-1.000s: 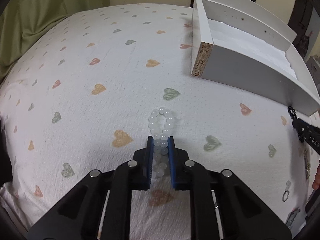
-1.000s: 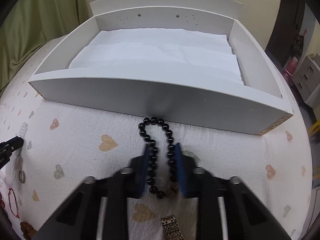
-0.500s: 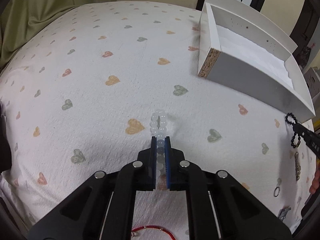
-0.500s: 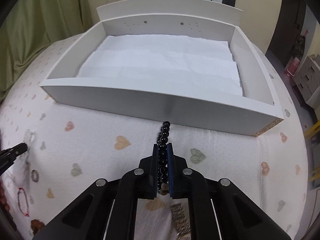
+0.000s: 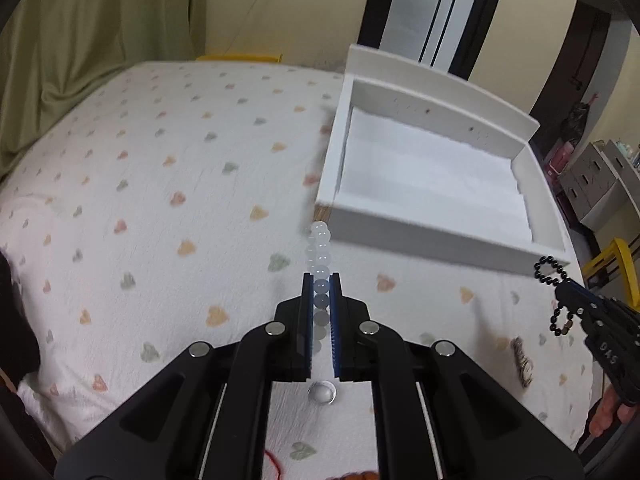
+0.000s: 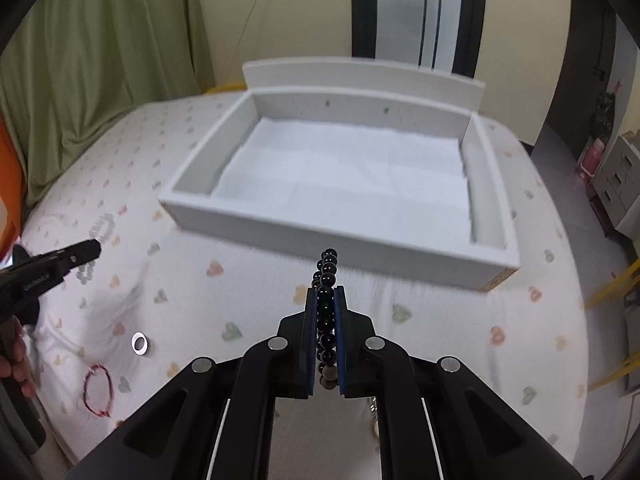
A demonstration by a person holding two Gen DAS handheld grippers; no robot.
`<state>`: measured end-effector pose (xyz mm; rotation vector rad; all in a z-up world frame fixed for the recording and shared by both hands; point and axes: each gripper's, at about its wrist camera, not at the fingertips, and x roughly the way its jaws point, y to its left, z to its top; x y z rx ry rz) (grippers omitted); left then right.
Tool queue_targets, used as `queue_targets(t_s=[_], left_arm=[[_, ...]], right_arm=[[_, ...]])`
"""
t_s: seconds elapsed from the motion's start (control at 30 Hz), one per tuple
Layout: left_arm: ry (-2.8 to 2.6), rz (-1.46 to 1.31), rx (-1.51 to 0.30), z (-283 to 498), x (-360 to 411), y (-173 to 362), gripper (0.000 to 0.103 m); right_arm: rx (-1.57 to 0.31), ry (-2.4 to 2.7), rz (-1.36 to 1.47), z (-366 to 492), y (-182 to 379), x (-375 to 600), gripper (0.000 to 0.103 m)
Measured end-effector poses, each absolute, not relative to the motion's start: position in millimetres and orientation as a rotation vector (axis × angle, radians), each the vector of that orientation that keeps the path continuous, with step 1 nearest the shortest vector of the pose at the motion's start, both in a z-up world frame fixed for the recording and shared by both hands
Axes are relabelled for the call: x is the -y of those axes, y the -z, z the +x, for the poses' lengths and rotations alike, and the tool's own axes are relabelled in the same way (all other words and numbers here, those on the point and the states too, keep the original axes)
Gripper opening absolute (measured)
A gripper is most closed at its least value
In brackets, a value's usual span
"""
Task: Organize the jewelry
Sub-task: 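Carry both bracelets into the white tray and open both tools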
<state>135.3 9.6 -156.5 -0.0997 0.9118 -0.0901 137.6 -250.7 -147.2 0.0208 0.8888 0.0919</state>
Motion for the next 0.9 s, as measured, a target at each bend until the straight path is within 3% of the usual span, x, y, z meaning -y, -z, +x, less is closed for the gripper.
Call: queue_targets(t_s=[0.33,0.83,0.9], left_arm=[[0.197,-0.077,-0.813,219.6,49.7,96.9,0.006],[0.214,0.042,-0.85,309.0,112.0,133.2,0.008],[0.204,0.053,-0.863,311.9,113.0,137.6,0.019]], right_arm=[[-0.783,-0.066,0.032,204.6,85.5,286.5,0.009],[-0.843,-0.027,0.027,291.8,139.9,325.2,0.01],[-0.845,-0.032,0.026,291.0,146.0,324.8,0.011]])
